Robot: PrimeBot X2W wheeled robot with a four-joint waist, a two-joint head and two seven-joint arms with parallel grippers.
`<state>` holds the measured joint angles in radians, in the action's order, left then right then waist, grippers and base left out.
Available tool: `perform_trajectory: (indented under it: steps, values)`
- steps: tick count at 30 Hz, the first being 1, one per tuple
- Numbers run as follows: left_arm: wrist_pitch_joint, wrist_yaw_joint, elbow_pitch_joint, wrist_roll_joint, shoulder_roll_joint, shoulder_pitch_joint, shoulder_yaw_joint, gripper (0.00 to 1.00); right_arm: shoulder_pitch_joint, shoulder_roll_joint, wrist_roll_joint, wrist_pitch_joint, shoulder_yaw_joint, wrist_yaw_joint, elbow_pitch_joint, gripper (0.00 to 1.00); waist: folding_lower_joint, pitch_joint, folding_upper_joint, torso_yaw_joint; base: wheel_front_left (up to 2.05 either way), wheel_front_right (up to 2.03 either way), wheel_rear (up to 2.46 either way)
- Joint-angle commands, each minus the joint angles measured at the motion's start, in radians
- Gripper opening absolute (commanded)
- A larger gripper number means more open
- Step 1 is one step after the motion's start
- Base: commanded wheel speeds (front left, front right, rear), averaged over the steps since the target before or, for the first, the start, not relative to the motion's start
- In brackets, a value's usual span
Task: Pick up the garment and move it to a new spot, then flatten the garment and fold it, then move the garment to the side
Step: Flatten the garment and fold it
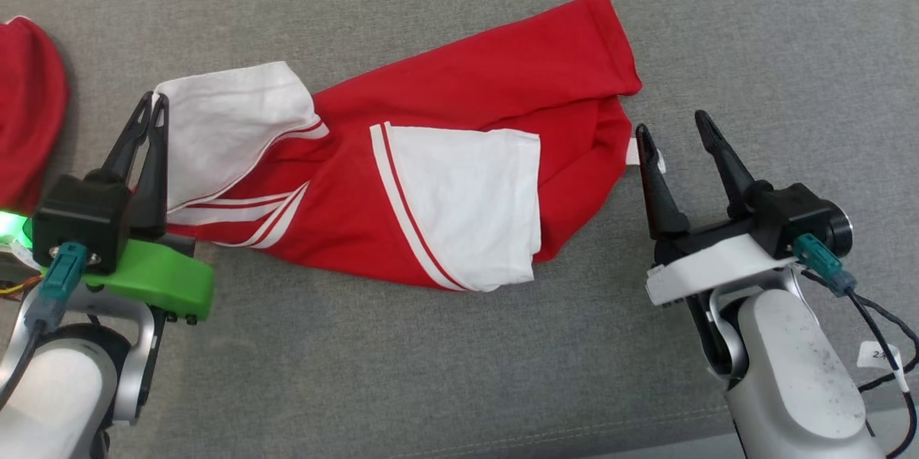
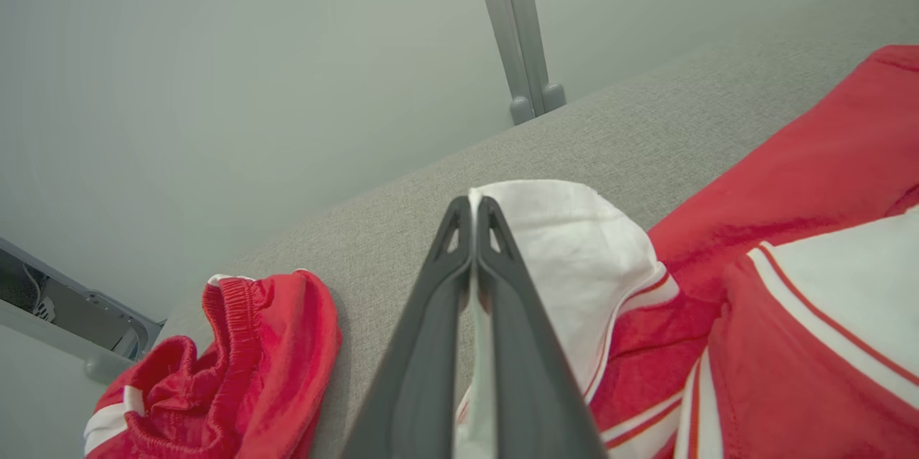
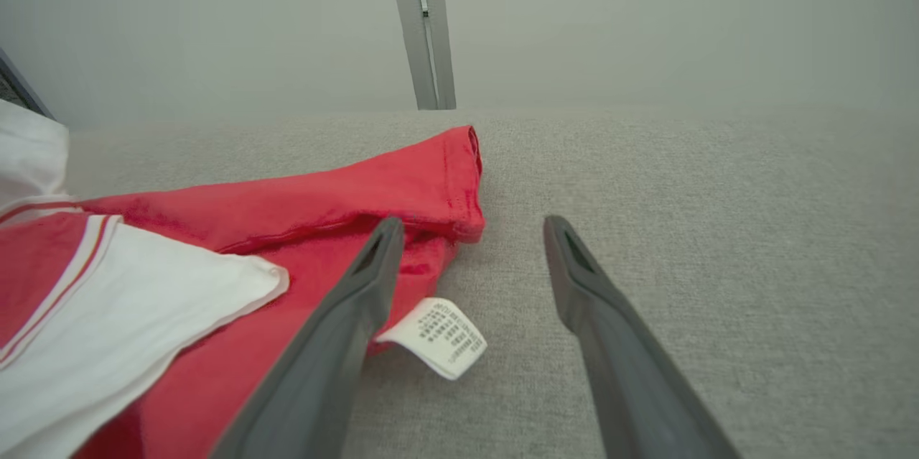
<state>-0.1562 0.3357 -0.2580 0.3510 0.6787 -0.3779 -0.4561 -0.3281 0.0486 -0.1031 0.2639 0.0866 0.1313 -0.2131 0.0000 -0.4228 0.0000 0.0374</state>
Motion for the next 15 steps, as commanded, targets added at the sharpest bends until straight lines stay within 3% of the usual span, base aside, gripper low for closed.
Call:
perform_trajectory:
  steps: [1,8,15]
  values:
    - [0.012,0.006,-0.014,0.006,-0.005,0.019,0.004,0.0,-0.038,0.004,0.018,0.001,-0.003,-0.001,-0.024,1.0,0.0,-0.001,0.0,-0.019,0.0,0.0,0.0]
    - [0.046,0.008,-0.033,0.015,-0.012,0.034,0.008,0.0,-0.148,0.045,0.048,0.002,0.005,-0.001,-0.195,1.0,0.0,-0.014,0.0,-0.067,0.0,0.0,0.0]
    - [0.06,0.003,-0.017,0.016,-0.021,0.018,-0.002,0.0,-0.207,0.061,0.065,0.002,0.002,-0.001,-0.269,1.0,0.0,-0.025,0.0,-0.099,0.0,0.0,0.0]
